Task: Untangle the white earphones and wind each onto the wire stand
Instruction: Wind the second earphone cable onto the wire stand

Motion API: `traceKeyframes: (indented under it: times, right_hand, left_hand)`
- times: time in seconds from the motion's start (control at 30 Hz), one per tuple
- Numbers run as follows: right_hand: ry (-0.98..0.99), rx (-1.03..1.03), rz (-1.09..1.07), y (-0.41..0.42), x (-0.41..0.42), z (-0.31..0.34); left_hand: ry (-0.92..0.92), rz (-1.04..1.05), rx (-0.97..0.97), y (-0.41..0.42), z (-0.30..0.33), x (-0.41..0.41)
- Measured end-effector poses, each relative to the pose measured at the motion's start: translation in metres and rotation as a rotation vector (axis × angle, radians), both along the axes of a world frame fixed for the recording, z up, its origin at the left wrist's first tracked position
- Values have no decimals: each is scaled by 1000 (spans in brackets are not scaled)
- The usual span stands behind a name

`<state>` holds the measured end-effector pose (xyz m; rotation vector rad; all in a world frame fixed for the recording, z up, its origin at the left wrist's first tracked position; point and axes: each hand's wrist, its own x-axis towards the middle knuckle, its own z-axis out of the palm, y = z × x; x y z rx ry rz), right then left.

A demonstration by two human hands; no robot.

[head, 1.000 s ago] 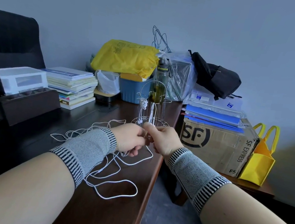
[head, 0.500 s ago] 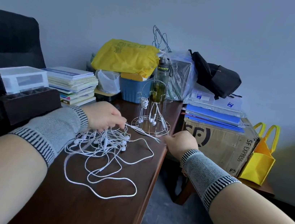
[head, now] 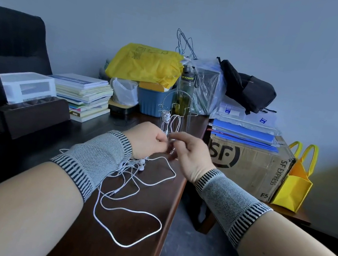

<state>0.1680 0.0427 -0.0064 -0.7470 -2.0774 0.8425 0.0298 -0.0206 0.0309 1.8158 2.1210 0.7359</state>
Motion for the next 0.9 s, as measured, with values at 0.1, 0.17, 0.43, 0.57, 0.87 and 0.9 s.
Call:
traceKeyframes:
  times: [0.1,0.17,0.43,0.57,0.87,0.9]
  right_hand:
    - [-110,24,-25,3,0,-6]
    - [-164,16,-82,12,6,-9]
    - [-387,-42,-426,46,33,-20]
    - [-559,-89,-325,44,29,-21]
    - [62,-300,-2,14,4,-7]
    - [85,-374,55,10,2,-6]
  left_hand:
    - [0,35,19,0,3,-4]
    - [17,51,-4,-6,6,-15]
    - [-200,279,102,-19,8,-75]
    - [-248,267,137,-17,8,-70]
    - [-73,76,59,0,0,-7]
    - [-67,69,54,2,-1,-5]
